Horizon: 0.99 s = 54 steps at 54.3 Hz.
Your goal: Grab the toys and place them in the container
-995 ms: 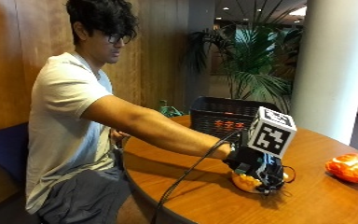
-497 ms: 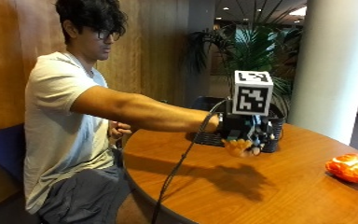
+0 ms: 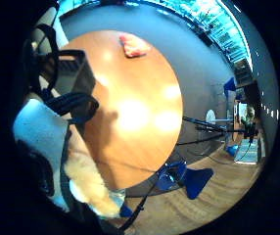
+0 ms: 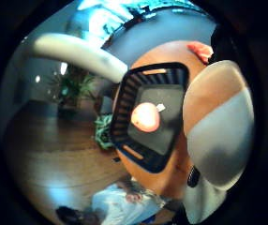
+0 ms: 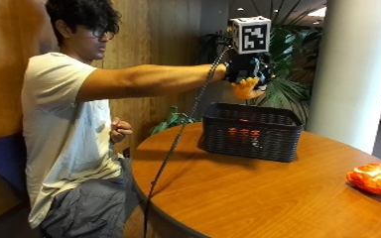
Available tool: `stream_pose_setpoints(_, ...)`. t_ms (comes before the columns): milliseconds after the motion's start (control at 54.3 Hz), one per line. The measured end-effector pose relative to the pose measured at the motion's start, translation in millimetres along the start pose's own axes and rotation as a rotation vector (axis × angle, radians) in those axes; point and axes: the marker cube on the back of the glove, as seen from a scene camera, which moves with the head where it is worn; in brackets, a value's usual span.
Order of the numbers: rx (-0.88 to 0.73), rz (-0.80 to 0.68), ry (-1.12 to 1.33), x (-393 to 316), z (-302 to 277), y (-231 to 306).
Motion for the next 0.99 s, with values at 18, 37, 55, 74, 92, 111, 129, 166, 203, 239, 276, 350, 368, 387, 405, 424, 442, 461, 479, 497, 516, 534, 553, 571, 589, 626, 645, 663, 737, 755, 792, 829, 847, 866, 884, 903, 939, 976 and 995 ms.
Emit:
stream_pose_setpoints(18, 0.001, -0.008, -0.002, -6.8, -0.8, -0.9)
stream_pose_setpoints(37, 0.002, -0.014, -0.005, -13.8, -1.7, -1.9)
stream_pose_setpoints(55, 0.003, -0.021, -0.009, -21.7, -2.7, -3.1)
stream_pose_setpoints(74, 0.005, -0.031, -0.011, -30.7, -3.8, -4.5)
stream_pose_setpoints(92, 0.008, -0.042, -0.012, -40.7, -5.1, -6.0)
stream_pose_setpoints(111, 0.011, -0.053, -0.013, -51.0, -6.5, -7.5)
stream_pose_setpoints(129, 0.014, -0.063, -0.016, -61.0, -8.0, -8.9)
stream_pose_setpoints(166, 0.018, -0.078, -0.027, -77.2, -10.7, -10.8)
stream_pose_setpoints(203, 0.019, -0.092, -0.034, -86.5, -12.2, -11.7)
stream_pose_setpoints(239, 0.024, -0.105, -0.035, -95.3, -13.0, -13.1)
stream_pose_setpoints(276, 0.031, -0.119, -0.042, -106.6, -13.8, -14.9)
stream_pose_setpoints(350, 0.033, -0.144, -0.061, -133.1, -13.8, -19.0)
stream_pose_setpoints(368, 0.032, -0.151, -0.062, -139.7, -13.4, -19.8)
stream_pose_setpoints(387, 0.031, -0.161, -0.062, -146.1, -12.9, -20.6)
stream_pose_setpoints(405, 0.029, -0.171, -0.061, -152.5, -12.2, -21.2)
stream_pose_setpoints(424, 0.028, -0.183, -0.061, -158.6, -11.5, -21.9)
stream_pose_setpoints(442, 0.028, -0.194, -0.062, -164.3, -10.7, -22.6)
stream_pose_setpoints(461, 0.027, -0.202, -0.065, -169.7, -9.9, -23.4)
stream_pose_setpoints(479, 0.025, -0.207, -0.070, -174.6, -9.0, -24.2)
stream_pose_setpoints(497, 0.021, -0.210, -0.075, -178.8, -8.1, -24.9)
stream_pose_setpoints(516, 0.014, -0.212, -0.078, -182.0, -7.0, -25.5)
stream_pose_setpoints(534, 0.005, -0.216, -0.077, -184.1, -5.7, -25.7)
stream_pose_setpoints(553, -0.003, -0.219, -0.074, -185.4, -4.3, -25.7)
stream_pose_setpoints(571, -0.011, -0.222, -0.069, -186.3, -3.0, -25.8)
stream_pose_setpoints(589, -0.016, -0.223, -0.062, -187.3, -1.8, -26.0)
stream_pose_setpoints(626, -0.021, -0.217, -0.051, -189.4, 0.5, -26.8)
stream_pose_setpoints(645, -0.024, -0.211, -0.046, -190.2, 1.5, -27.3)
stream_pose_setpoints(663, -0.026, -0.204, -0.043, -190.7, 2.4, -27.7)
stream_pose_setpoints(737, -0.036, -0.187, -0.041, -191.3, 5.1, -28.9)
stream_pose_setpoints(755, -0.036, -0.187, -0.044, -191.1, 5.3, -29.0)
stream_pose_setpoints(792, -0.032, -0.185, -0.053, -191.7, 5.4, -29.6)
stream_pose_setpoints(829, -0.026, -0.180, -0.053, -192.7, 5.6, -30.5)
stream_pose_setpoints(847, -0.023, -0.180, -0.049, -192.4, 5.6, -30.7)
stream_pose_setpoints(866, -0.022, -0.182, -0.042, -191.4, 5.5, -30.5)
stream_pose_setpoints(884, -0.022, -0.187, -0.035, -189.8, 5.1, -29.8)
stream_pose_setpoints(903, -0.023, -0.192, -0.029, -188.1, 4.6, -29.0)
stream_pose_setpoints(939, -0.022, -0.196, -0.024, -186.1, 3.4, -27.7)
stream_pose_setpoints(976, -0.016, -0.193, -0.030, -185.9, 2.1, -27.1)
stream_pose_setpoints(995, -0.013, -0.190, -0.032, -186.1, 1.8, -27.1)
